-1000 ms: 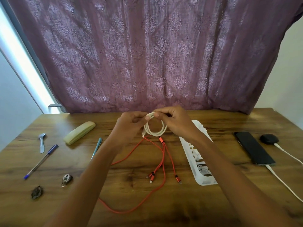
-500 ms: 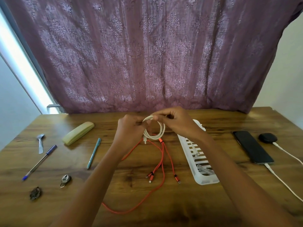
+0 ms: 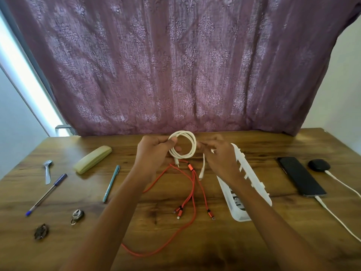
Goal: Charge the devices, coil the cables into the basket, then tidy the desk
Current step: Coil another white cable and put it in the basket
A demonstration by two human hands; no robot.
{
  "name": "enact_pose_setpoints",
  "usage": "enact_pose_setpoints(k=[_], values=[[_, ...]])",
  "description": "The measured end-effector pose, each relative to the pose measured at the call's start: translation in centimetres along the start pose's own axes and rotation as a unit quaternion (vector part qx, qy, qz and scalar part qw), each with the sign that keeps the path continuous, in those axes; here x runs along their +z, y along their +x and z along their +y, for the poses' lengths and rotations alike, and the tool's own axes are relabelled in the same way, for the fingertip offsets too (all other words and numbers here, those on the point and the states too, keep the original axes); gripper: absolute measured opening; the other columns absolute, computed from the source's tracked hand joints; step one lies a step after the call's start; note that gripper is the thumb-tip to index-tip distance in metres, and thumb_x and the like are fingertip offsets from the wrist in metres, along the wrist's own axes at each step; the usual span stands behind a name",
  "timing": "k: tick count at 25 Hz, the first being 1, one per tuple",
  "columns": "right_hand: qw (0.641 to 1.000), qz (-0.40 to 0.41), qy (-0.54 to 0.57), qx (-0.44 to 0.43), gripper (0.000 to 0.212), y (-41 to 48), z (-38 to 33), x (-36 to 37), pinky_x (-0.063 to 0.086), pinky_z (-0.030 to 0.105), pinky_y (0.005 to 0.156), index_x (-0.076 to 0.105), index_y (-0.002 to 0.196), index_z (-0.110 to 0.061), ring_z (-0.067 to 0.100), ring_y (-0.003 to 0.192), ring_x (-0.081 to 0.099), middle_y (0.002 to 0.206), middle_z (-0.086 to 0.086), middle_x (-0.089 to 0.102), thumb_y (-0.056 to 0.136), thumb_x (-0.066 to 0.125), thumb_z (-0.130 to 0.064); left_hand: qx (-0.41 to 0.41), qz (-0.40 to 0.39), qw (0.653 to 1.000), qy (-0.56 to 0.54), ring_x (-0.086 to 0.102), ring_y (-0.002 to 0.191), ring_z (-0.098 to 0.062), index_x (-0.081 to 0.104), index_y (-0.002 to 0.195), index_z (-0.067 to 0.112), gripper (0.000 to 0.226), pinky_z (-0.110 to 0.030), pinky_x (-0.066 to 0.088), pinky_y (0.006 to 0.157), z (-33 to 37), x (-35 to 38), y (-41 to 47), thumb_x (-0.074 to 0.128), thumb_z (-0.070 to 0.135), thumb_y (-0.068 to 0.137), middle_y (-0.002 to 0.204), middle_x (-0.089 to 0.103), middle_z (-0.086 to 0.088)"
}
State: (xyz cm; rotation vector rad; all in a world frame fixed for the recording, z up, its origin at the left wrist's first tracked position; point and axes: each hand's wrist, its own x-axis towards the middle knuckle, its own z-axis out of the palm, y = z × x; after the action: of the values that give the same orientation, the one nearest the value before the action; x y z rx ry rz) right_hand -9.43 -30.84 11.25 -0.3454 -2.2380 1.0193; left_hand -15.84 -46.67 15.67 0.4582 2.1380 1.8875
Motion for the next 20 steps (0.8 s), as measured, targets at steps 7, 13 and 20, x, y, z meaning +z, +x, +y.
enact_pose_setpoints(k=[7, 13, 20], values=[[0.891, -0.106, 0.359, 0.256, 0.026, -0.7, -2.9, 0.6, 0.055, 0.036, 0.078, 0.069, 0.080, -0.010, 0.025, 0.074, 0.069, 0.075, 0.007, 0.072, 0.094, 0.047, -0.013, 0.069, 0.072, 0.989, 0.107, 0.069, 0.069, -0.020, 0.074, 0.075, 0.014, 0.020, -0.025, 0.055, 0.065, -0.5, 0.5, -0.3, 0.061, 0.020, 0.088, 0.070, 0.072, -0.010], [0.879, -0.163, 0.383, 0.232, 0.018, -1.1, -4.2, -1.0, 0.059, 0.030, 0.070, 0.066, 0.101, -0.003, 0.021, 0.080, 0.070, 0.088, 0.012, 0.072, 0.088, 0.054, 0.001, 0.133, 0.081, 0.970, 0.188, 0.066, 0.066, -0.028, 0.073, 0.075, 0.002, 0.028, -0.025, 0.048, 0.062, -0.9, 1.1, -0.9, 0.059, 0.022, 0.089, 0.065, 0.070, -0.016], [0.916, -0.124, 0.299, 0.237, 0.051, -1.4, -3.4, -0.7, 0.057, 0.032, 0.071, 0.047, 0.117, -0.012, 0.022, 0.085, 0.069, 0.099, 0.013, 0.069, 0.076, 0.063, 0.014, 0.148, 0.049, 0.955, 0.252, 0.056, 0.050, -0.024, 0.068, 0.069, -0.003, 0.033, -0.020, 0.039, 0.049, -1.1, 1.8, -0.7, 0.058, 0.020, 0.089, 0.057, 0.065, -0.016]])
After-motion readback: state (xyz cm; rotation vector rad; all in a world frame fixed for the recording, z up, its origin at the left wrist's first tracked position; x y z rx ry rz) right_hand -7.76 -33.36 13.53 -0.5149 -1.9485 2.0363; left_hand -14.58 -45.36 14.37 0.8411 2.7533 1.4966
